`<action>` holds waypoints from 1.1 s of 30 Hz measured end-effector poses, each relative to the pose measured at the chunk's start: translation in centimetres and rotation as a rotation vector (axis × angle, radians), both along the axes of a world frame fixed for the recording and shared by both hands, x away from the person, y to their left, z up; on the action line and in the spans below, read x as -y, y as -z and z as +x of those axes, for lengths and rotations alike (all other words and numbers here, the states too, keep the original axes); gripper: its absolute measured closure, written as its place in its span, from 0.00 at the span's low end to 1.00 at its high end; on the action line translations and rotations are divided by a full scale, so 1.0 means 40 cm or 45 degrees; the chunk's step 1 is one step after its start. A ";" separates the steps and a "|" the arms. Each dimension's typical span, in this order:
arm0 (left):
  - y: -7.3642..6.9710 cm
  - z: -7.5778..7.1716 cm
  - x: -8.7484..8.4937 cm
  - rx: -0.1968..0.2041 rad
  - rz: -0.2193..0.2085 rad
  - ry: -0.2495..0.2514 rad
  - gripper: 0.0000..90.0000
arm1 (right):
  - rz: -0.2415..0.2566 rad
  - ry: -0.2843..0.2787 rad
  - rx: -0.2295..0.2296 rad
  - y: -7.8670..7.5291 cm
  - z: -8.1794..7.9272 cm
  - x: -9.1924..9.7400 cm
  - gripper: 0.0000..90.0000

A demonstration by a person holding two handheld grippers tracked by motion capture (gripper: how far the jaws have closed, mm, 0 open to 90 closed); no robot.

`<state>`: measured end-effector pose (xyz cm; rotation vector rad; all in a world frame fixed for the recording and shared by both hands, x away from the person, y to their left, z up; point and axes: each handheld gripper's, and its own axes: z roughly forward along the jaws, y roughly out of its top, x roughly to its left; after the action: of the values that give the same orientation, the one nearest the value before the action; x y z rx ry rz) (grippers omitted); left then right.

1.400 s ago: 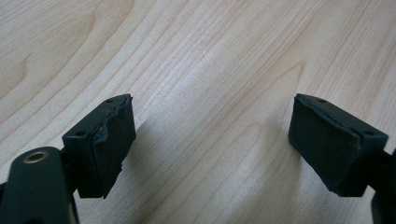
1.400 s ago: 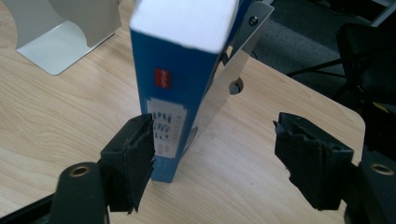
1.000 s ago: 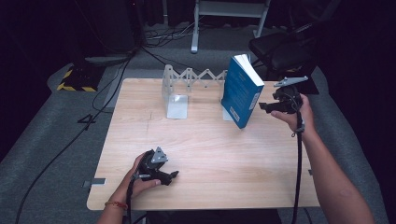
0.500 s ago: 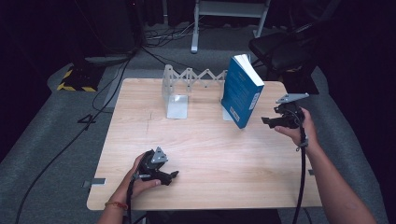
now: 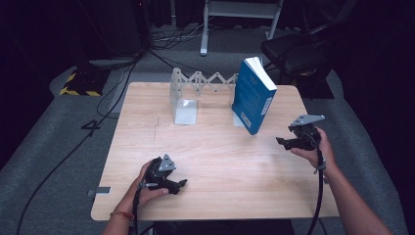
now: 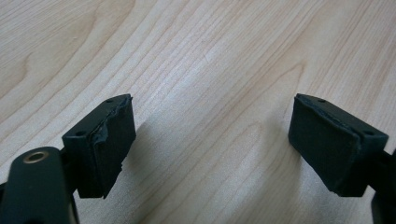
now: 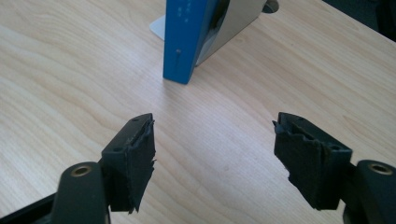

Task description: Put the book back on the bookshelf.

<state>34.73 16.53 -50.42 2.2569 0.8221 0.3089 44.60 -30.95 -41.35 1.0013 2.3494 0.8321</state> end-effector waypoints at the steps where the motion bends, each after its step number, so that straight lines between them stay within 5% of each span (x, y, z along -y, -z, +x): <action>1: 0.000 0.000 0.000 0.000 0.000 0.000 0.17 | 0.000 0.000 0.000 0.000 0.000 0.000 0.33; 20: 0.000 -0.002 0.001 -0.002 -0.001 -0.009 0.17 | -0.048 -0.138 0.028 0.102 -0.114 0.042 0.31; 33: 0.000 -0.005 0.000 0.001 0.003 -0.017 0.17 | 0.053 -0.123 -0.015 0.180 -0.208 0.130 0.25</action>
<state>34.52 16.52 -50.41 2.2546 0.8369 0.3169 36.28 -36.15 -48.53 0.9179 2.4154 0.9174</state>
